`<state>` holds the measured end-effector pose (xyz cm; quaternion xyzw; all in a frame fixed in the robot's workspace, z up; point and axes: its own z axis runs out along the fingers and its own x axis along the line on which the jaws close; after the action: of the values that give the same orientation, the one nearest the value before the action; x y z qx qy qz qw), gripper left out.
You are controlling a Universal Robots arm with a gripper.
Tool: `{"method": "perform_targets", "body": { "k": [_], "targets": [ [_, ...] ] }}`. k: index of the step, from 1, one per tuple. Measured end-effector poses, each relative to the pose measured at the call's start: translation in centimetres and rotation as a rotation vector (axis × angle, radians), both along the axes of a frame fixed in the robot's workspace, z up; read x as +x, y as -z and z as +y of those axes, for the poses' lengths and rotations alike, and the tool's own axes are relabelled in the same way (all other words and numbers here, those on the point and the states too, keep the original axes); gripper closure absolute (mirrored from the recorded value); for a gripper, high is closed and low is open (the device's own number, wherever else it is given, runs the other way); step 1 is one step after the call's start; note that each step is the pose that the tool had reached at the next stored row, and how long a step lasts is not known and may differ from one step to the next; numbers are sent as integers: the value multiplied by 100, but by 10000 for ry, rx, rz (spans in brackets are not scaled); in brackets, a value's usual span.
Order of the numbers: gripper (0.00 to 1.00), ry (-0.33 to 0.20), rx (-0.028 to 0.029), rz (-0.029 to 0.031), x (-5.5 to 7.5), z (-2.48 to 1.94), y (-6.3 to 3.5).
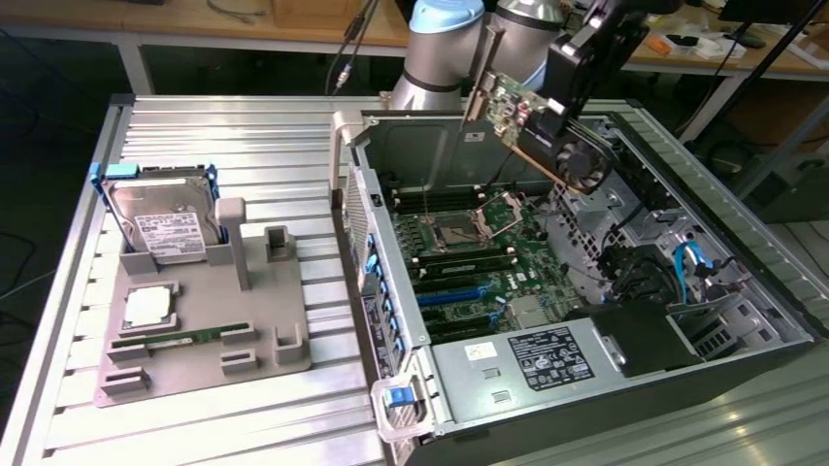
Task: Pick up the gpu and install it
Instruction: 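Insert the gpu into the slot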
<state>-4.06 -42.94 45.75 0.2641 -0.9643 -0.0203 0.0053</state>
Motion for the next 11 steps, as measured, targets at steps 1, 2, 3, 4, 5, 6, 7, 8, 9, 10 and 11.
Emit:
{"method": "perform_targets", "body": {
  "k": [1,2,3,4,5,6,7,8,9,10,11],
  "targets": [
    [73,-189,0,0,0,0,3],
    [73,-371,0,0,0,0,7],
    [73,-549,1,0,0,0,11],
    [73,-715,0,0,0,0,14],
    [73,-976,0,0,0,0,20],
    [73,-1176,0,0,0,0,23],
    [73,-1363,0,0,0,0,28],
    [73,-1547,0,0,0,0,33],
    [73,-1733,12,0,0,1,37],
    [73,-1862,34,-1,0,0,39],
    [73,-1935,81,-6,-1,-1,41]
  ]
}}
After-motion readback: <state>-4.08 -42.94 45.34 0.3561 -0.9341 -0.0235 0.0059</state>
